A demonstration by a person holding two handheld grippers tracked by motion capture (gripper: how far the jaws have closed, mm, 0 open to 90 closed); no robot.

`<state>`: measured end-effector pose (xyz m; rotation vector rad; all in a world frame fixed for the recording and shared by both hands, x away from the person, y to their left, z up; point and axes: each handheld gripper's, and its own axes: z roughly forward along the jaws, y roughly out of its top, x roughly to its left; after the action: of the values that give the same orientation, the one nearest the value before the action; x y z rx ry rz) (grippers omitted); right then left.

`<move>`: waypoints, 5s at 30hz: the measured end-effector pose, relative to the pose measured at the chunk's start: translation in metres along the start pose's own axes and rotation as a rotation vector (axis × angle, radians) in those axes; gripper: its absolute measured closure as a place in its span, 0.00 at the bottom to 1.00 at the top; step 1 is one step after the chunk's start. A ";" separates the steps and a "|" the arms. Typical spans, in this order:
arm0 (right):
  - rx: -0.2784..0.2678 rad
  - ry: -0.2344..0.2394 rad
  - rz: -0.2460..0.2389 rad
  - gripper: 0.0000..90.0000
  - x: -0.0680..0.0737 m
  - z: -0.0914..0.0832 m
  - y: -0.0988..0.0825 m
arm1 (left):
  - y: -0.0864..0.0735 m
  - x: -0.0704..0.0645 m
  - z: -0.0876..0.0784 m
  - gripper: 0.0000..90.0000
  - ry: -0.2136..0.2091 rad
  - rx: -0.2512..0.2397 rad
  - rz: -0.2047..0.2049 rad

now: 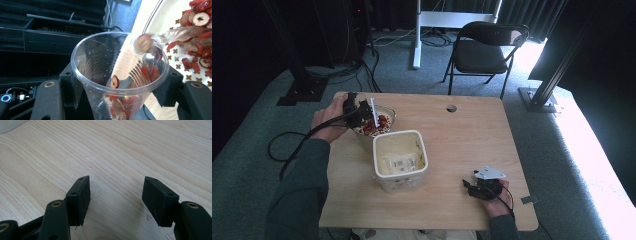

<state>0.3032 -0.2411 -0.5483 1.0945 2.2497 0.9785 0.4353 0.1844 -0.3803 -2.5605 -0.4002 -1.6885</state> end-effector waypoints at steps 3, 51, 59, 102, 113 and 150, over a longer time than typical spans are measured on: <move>0.000 0.000 0.001 0.43 0.000 0.000 0.000 | 0.002 -0.001 0.000 0.40 0.007 0.005 0.031; -0.001 0.014 -0.009 0.44 0.002 0.000 0.000 | -0.002 -0.001 0.006 0.40 0.030 0.124 0.208; -0.003 0.013 -0.012 0.43 0.002 0.001 0.001 | 0.011 -0.004 0.002 0.40 0.034 0.094 0.219; -0.001 0.023 -0.010 0.43 0.002 0.002 0.002 | -0.015 0.001 0.010 0.40 0.014 0.145 0.165; -0.002 0.020 -0.010 0.43 0.003 0.002 0.002 | -0.013 -0.002 0.010 0.40 0.028 0.150 0.190; -0.003 0.019 -0.013 0.43 0.003 0.000 0.000 | -0.028 0.052 -0.037 0.39 -0.330 -0.402 -0.742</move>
<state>0.3011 -0.2386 -0.5484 1.0727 2.2676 0.9907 0.4150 0.2144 -0.3209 -3.2666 -1.2850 -1.6237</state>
